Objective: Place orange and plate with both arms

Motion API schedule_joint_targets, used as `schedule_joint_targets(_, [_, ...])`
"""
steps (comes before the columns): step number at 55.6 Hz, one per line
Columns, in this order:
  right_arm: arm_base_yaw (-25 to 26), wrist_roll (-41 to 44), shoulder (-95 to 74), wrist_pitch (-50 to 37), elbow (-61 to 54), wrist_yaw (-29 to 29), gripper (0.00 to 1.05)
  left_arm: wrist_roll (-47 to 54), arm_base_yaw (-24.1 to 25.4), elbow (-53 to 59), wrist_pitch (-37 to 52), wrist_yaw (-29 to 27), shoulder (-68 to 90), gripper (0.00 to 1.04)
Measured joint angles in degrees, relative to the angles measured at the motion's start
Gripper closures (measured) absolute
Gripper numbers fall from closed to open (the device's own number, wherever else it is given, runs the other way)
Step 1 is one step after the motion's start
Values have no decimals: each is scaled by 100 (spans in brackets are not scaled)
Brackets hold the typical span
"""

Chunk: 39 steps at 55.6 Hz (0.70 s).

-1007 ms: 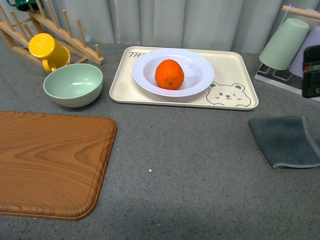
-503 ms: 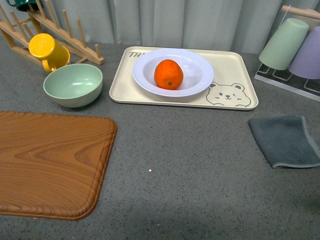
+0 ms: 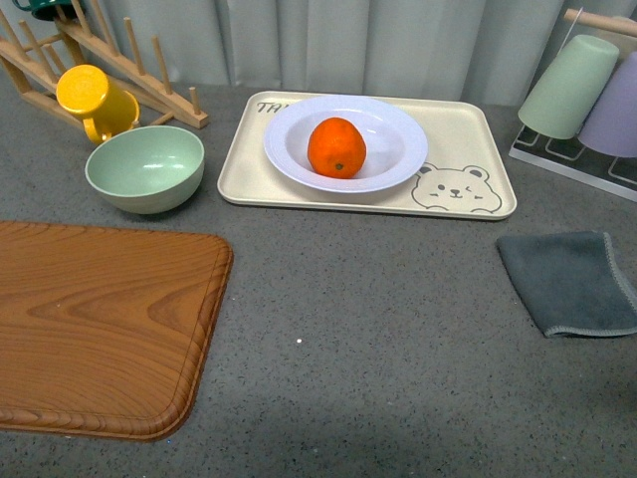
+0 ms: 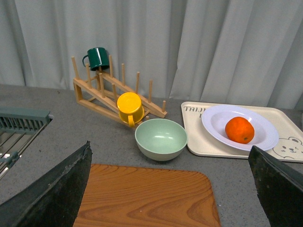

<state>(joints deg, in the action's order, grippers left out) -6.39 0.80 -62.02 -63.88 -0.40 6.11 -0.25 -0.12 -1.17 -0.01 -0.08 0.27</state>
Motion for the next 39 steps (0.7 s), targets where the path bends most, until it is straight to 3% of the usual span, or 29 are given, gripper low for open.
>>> schedule_joint_targets(7, [459, -9, 1165, 1106, 0, -560, 77, 0, 0, 0, 0, 7, -15, 6])
schedule_joint_targets(16, [621, -22, 2256, 2225, 4, -588, 103, 0, 0, 0, 0, 11, -15, 6])
schedule_joint_targets(31, [625, -24, 3807, 4000, 61, -605, 104, 0, 0, 0, 0, 4, -15, 6])
schedule_joint_targets(39, [625, -24, 4210, 4376, 61, -608, 104, 0, 0, 0, 0, 7, -15, 6])
